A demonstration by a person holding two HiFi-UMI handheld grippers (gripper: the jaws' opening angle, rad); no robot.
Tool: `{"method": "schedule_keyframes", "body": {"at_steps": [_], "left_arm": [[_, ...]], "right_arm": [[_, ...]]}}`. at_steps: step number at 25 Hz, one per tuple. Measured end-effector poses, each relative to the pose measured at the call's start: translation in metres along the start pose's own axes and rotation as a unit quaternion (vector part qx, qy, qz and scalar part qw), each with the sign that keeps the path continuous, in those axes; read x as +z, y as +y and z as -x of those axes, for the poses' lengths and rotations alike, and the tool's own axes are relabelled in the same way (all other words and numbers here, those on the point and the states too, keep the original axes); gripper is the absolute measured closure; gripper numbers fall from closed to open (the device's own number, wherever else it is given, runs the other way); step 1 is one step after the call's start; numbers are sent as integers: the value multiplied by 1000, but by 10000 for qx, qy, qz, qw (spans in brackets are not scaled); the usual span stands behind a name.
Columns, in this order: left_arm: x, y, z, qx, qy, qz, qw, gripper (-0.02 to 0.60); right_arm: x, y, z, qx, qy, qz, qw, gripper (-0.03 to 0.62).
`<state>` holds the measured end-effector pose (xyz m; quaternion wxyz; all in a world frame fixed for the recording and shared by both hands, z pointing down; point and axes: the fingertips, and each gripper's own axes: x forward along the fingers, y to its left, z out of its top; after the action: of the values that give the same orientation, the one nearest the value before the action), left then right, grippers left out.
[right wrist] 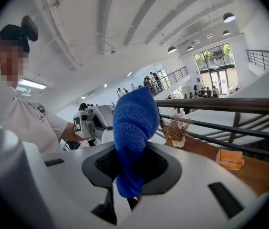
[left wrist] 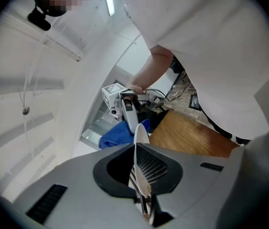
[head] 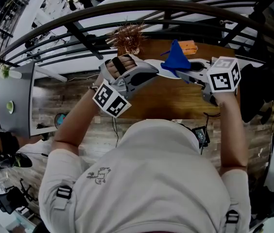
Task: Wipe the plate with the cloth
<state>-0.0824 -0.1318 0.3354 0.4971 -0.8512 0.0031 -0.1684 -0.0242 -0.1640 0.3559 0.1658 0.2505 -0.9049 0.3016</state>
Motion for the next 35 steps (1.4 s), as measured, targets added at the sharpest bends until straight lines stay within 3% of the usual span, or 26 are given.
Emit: {"method": "schedule_keyframes", "body": {"at_steps": [6,13,22,27,35], "left_arm": [[8,10,9,95,-137,-95,9998,560],[30,2,0,-56,-264,-452,9986,560],[28,-11,-11,-241,-186,-748,9967,561],[20,-13,-12,-259,-78,-744,9969,561],[8,-8,-9,-207,47,-693,9974,561]], "right_arm": [[-18,-42,6,-294,63,-418,9987,494],[-19,-64,-16,-415,259,-461,9977,495],[11,-25,-53,-187,504,137,9985,496],[22,3,-48,56,354,295,9989,495],[8,2,-15,-268,132,229,9993,496]]}}
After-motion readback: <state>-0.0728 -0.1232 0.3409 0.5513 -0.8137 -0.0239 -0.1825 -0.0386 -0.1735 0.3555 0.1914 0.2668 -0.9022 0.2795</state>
